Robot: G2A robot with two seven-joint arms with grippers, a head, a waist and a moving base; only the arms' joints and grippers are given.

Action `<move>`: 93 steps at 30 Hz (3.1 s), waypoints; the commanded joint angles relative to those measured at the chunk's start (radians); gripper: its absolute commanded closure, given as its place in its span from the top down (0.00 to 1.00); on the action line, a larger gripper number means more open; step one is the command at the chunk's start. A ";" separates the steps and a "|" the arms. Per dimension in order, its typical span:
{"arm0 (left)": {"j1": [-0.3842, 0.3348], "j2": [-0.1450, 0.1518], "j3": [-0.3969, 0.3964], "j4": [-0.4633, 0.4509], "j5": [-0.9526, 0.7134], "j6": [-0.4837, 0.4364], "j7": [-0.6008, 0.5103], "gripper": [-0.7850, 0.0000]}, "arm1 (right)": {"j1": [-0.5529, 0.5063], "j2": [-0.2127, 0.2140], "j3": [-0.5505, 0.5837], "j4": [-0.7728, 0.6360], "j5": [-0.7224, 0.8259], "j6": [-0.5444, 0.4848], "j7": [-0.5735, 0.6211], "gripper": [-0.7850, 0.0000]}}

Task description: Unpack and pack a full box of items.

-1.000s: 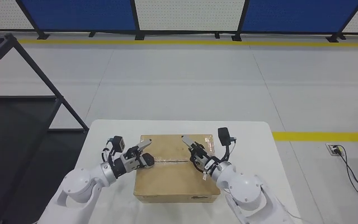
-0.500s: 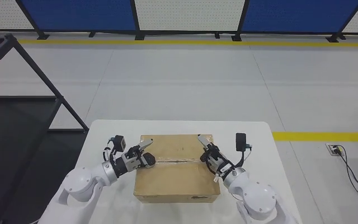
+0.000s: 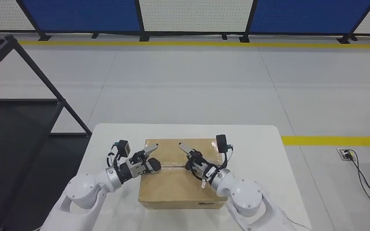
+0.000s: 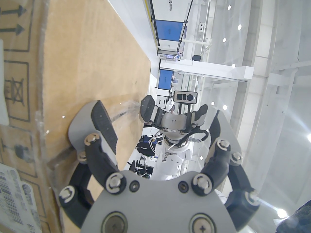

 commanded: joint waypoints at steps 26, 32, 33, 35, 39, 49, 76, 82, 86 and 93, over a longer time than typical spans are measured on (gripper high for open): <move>0.004 0.002 -0.004 -0.013 0.008 0.002 0.007 1.00 | -0.216 0.032 0.263 -0.159 0.002 0.003 -0.083 1.00; 0.015 0.004 -0.019 -0.032 0.002 -0.007 0.014 1.00 | -0.243 0.034 0.273 -0.188 0.019 -0.055 -0.058 1.00; 0.017 0.004 -0.019 -0.037 0.002 -0.009 0.016 1.00 | -0.244 0.034 0.268 -0.190 0.018 -0.070 -0.051 1.00; 0.022 0.003 -0.017 -0.049 -0.001 -0.018 0.020 1.00 | -0.243 0.032 0.256 -0.184 0.018 -0.099 -0.037 1.00; 0.028 0.000 -0.002 -0.062 -0.008 -0.033 0.032 1.00 | -0.208 0.028 0.224 -0.140 0.009 -0.086 -0.021 1.00; 0.007 -0.005 0.019 -0.007 -0.001 -0.021 0.040 1.00 | -0.220 0.030 0.244 -0.131 0.003 -0.055 -0.031 1.00; 0.475 0.007 -0.399 -0.267 -0.389 -0.462 0.161 1.00 | 0.172 -0.077 -0.109 0.128 0.193 -0.013 -0.012 1.00; 0.475 0.007 -0.399 -0.267 -0.389 -0.462 0.161 1.00 | 0.209 -0.091 -0.140 0.168 0.203 0.000 -0.014 1.00; 0.475 0.007 -0.399 -0.267 -0.389 -0.462 0.161 1.00 | 0.209 -0.091 -0.140 0.168 0.203 0.000 -0.014 1.00; 0.469 -0.001 -0.397 -0.278 -0.402 -0.465 0.236 1.00 | 0.195 -0.098 -0.175 0.177 0.174 -0.022 0.029 1.00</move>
